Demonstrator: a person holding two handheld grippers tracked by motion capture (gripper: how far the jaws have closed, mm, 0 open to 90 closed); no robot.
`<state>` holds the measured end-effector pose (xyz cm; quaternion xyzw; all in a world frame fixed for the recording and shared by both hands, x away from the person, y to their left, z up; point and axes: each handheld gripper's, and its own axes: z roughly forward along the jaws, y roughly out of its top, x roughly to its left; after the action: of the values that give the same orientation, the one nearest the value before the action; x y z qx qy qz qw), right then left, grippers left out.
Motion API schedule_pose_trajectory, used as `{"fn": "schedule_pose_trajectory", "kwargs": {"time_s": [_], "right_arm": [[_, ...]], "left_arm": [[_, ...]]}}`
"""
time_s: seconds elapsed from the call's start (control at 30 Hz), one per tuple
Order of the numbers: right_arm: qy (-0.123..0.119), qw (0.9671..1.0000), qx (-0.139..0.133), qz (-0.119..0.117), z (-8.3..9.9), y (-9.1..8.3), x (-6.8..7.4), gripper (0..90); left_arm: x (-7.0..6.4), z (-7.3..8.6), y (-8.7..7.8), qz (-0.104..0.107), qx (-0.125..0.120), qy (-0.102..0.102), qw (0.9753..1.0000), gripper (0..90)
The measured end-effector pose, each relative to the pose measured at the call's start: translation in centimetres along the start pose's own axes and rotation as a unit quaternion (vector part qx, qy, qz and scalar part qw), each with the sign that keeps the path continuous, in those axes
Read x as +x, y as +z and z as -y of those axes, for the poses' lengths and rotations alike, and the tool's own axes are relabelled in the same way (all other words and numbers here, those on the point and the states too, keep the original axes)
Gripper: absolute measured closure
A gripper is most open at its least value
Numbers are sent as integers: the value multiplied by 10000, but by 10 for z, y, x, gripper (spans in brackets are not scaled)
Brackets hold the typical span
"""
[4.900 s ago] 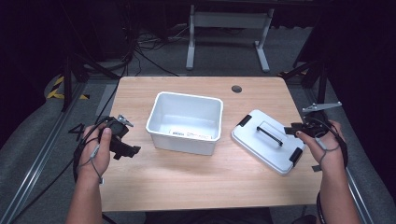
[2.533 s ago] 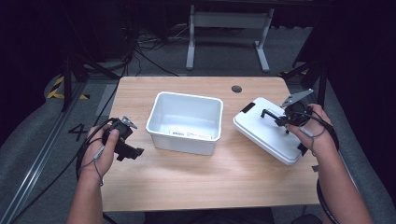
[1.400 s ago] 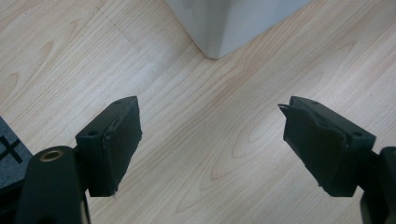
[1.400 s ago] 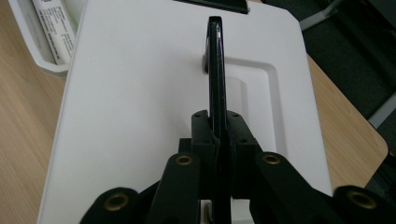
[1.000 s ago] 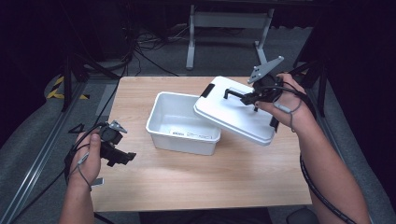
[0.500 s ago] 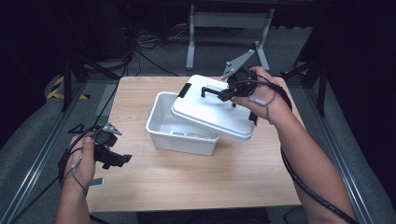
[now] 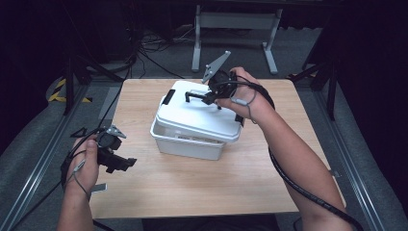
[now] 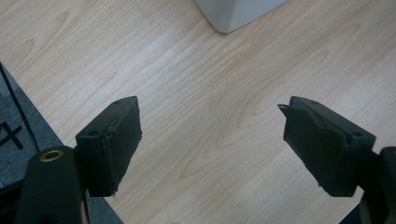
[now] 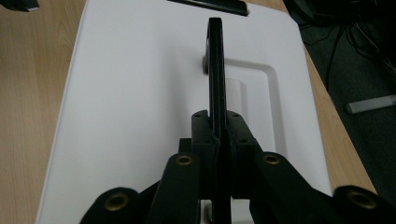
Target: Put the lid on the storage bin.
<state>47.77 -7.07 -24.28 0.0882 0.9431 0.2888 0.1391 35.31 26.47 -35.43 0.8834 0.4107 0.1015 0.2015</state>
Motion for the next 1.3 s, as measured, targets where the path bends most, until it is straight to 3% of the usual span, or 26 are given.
{"fn": "schedule_pose_trajectory", "kwargs": {"time_s": [0.23,0.57,1.03,1.3], "right_arm": [[-160,9998,76,-135,-11,22,0,842],[-229,9989,181,-366,-10,49,1,842],[-232,9977,409,-488,-4,66,-4,841],[-289,9972,518,-453,-4,69,4,837]], "left_arm": [[2,-1,0,0,-23,16,10000,199],[2,-3,2,31,-6,27,10000,199],[2,-5,3,51,19,43,10000,199],[2,-5,4,64,18,50,10000,199]]}}
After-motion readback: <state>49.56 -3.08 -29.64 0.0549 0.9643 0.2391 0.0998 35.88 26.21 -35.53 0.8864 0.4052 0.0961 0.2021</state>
